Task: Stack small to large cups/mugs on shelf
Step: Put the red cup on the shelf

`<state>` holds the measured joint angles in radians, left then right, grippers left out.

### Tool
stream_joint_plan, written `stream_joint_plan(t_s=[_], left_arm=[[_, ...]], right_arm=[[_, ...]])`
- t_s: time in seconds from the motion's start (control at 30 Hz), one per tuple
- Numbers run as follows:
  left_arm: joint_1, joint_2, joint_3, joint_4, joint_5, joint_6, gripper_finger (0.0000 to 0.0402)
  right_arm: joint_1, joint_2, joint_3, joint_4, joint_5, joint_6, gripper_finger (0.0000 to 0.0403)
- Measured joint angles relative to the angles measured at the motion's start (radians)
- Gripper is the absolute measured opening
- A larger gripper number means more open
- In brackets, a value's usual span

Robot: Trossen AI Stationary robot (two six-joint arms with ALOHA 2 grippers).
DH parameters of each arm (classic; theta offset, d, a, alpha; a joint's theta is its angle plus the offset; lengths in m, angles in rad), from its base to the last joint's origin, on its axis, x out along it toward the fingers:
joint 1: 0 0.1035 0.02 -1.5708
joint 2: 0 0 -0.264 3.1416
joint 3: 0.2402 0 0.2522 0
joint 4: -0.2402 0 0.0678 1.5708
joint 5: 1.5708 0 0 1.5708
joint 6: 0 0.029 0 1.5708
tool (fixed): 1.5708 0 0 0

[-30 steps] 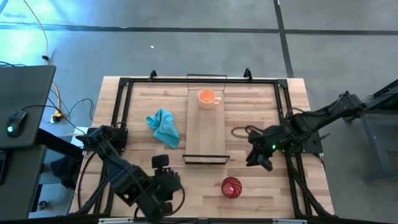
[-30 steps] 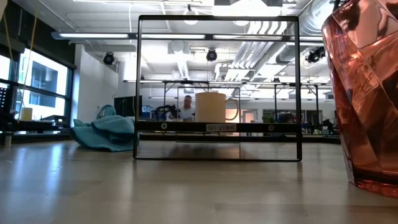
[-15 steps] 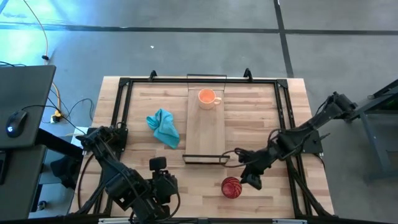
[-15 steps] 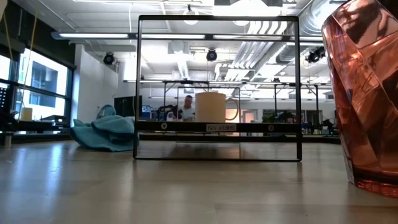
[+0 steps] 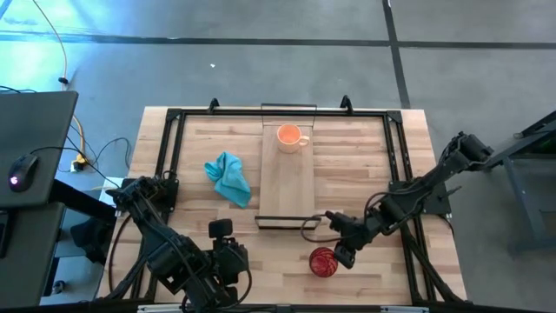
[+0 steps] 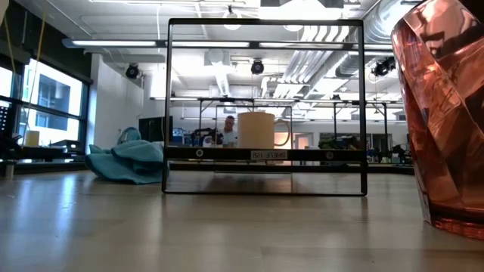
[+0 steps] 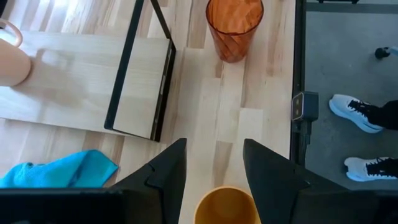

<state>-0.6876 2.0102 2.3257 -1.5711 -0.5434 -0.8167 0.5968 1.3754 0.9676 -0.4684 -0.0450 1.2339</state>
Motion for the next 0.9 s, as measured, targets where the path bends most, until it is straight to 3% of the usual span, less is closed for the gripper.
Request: stream_joint_plan(t_s=[0.33, 0.9], left_arm=[[0.0, 0.0, 0.0, 0.0, 0.0, -0.003, 0.0147], [0.0, 0.0, 0.0, 0.0, -0.027, 0.004, 0.0147]], right_arm=[[-0.001, 0.0, 0.0, -0.091, 0.037, 0.05, 0.013], [-0.001, 0.024, 0.0, -0.03, 0.019, -0.001, 0.013]])
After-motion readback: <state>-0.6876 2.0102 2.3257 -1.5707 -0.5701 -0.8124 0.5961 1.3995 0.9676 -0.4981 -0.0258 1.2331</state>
